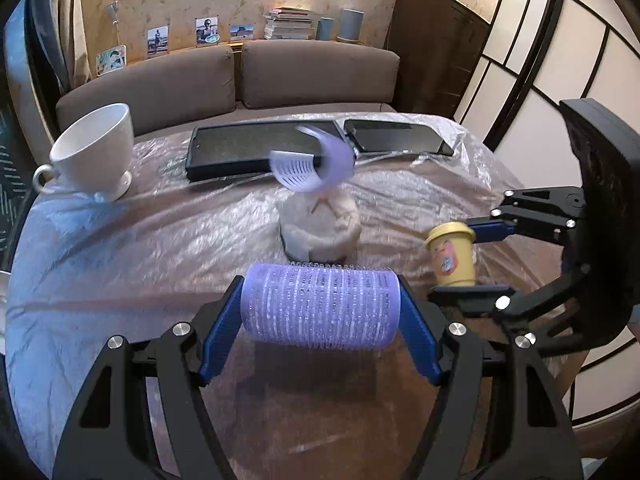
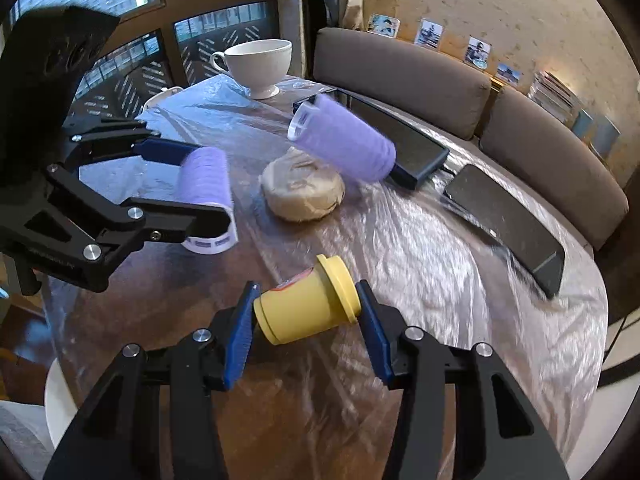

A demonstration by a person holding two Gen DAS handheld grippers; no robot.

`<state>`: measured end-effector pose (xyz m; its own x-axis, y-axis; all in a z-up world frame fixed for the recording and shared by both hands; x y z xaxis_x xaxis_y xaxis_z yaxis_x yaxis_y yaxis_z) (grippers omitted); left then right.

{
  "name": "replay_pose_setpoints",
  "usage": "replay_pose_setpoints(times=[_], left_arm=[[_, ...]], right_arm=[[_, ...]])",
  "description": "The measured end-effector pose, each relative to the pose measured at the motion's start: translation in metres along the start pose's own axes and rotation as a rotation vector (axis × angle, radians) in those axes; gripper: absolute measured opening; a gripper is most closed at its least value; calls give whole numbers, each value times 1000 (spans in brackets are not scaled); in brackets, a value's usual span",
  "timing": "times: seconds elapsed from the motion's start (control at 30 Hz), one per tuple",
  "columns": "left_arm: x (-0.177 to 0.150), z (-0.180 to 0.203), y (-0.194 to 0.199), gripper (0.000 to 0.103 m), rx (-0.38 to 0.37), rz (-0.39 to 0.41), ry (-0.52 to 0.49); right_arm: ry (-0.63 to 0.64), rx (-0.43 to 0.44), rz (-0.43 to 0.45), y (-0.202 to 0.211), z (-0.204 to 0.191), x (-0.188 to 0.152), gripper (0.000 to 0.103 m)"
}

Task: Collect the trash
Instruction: 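Lift the purple roller and yellow cup off the table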

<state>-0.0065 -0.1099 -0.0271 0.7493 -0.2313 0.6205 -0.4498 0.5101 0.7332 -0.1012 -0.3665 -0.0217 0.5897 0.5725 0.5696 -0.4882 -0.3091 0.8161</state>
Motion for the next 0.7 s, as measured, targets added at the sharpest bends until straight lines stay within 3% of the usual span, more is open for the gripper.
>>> replay_pose_setpoints(times=[0.33, 0.7], left_arm=[[-20, 9, 14, 73, 22, 18, 46], [-42, 28, 28, 73, 23, 34, 56]], right_arm=[[-181, 3, -45, 11, -5, -28, 48], [-286, -19, -58, 29, -11, -51, 49]])
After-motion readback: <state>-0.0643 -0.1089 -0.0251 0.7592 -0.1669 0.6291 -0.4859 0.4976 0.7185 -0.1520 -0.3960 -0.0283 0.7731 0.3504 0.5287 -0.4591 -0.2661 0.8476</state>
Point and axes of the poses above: each gripper's, at about its wrist camera, not at the fingertips, and y roughly against the way its jaws point, z to its right, x to its top, the point moved 7 cm from there along -y, roughly the way its jaws point, and after that the axes turned 11 degrees about -x, right-handed, at the moved point
